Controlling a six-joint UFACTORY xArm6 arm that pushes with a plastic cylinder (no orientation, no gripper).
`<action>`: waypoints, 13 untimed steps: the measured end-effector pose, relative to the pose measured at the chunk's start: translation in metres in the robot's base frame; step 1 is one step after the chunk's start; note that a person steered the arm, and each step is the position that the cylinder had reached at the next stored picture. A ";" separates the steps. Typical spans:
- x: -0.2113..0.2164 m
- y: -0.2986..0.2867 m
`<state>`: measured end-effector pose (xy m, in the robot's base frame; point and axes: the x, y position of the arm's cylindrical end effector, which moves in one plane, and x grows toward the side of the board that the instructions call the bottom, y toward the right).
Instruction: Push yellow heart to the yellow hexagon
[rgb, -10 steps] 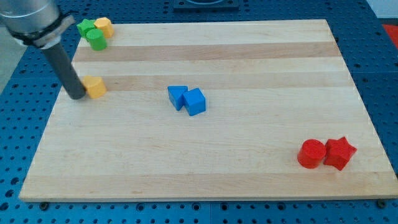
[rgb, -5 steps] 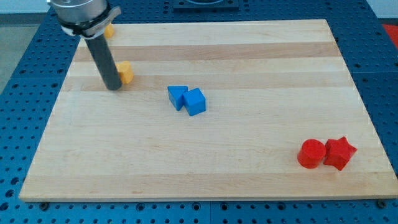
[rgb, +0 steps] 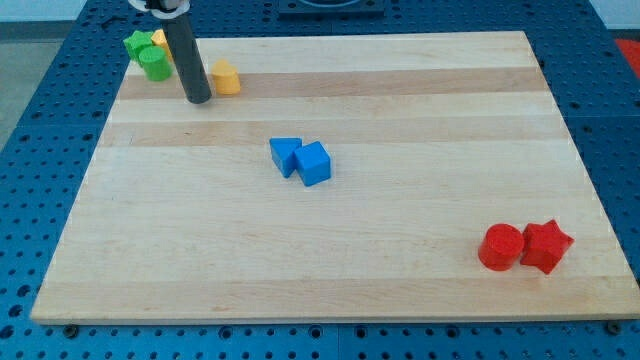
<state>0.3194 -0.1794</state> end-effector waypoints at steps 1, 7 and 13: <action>0.000 0.020; -0.064 0.092; -0.062 0.000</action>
